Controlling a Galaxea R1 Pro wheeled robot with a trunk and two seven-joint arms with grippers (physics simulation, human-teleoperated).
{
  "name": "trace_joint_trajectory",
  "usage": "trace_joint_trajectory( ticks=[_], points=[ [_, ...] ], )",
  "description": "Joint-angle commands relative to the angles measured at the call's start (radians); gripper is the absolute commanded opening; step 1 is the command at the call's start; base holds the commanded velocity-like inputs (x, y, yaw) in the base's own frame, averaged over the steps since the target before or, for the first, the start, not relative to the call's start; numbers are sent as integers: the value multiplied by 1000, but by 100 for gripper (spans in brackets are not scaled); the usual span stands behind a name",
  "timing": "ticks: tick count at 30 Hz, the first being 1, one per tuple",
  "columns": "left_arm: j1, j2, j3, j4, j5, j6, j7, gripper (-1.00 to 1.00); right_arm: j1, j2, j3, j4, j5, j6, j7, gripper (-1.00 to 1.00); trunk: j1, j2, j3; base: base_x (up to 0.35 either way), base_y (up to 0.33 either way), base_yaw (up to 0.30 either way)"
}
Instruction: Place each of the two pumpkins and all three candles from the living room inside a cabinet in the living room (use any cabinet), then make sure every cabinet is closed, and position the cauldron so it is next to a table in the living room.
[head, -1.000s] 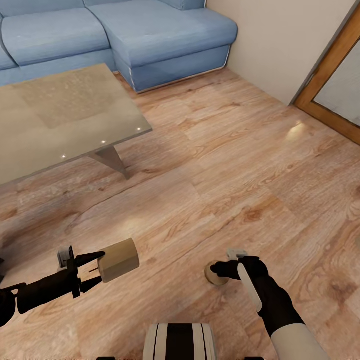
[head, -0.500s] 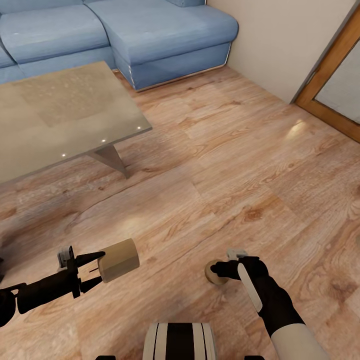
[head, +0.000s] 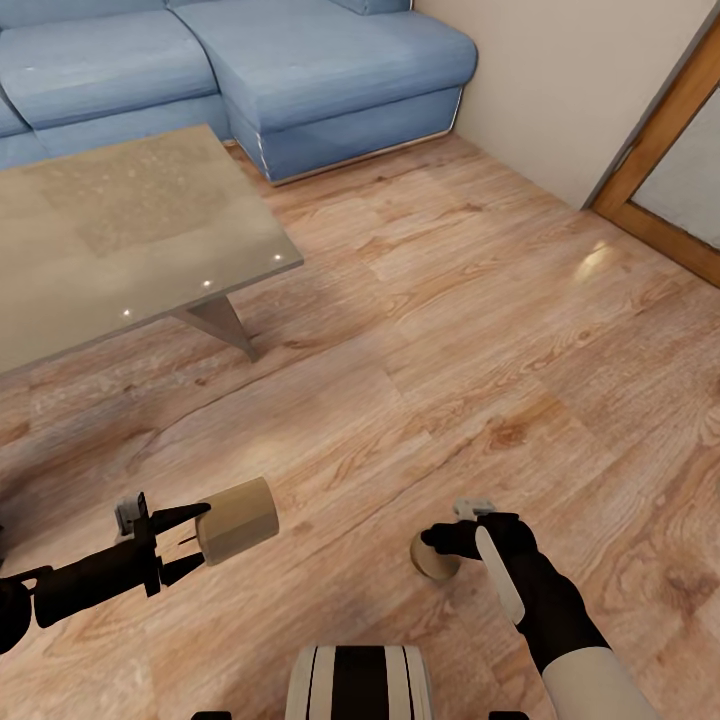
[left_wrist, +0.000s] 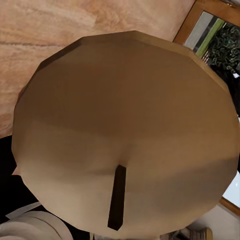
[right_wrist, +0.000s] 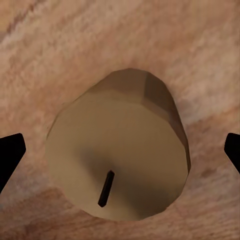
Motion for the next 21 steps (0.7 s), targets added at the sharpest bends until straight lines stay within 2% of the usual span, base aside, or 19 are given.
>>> trace_joint_trajectory(
  ticks=[1,6,11,16,21],
  points=[
    [0,0,0,0,6,3,4,-100,0,0,0,-1,-6,4,-5,100,0,0,-1,12,0,0],
    [0,1,0,-2,6,3,4,-100,0,0,1,-1,-6,4,-5,100,0,0,-1,4,0,0],
    [0,0,0,-3,6,3,4,-100,0,0,1,-1,-7,4,-5,100,2,-1,-20,0,0,0],
    [0,1,1,-3,6,3,4,-100,0,0,1,-1,-7,4,-5,100,2,-1,-20,0,0,0],
    [0,1,0,-5,6,3,4,-100,0,0,1,-1,-7,4,-5,100,4,-2,-35,0,0,0]
  ],
)
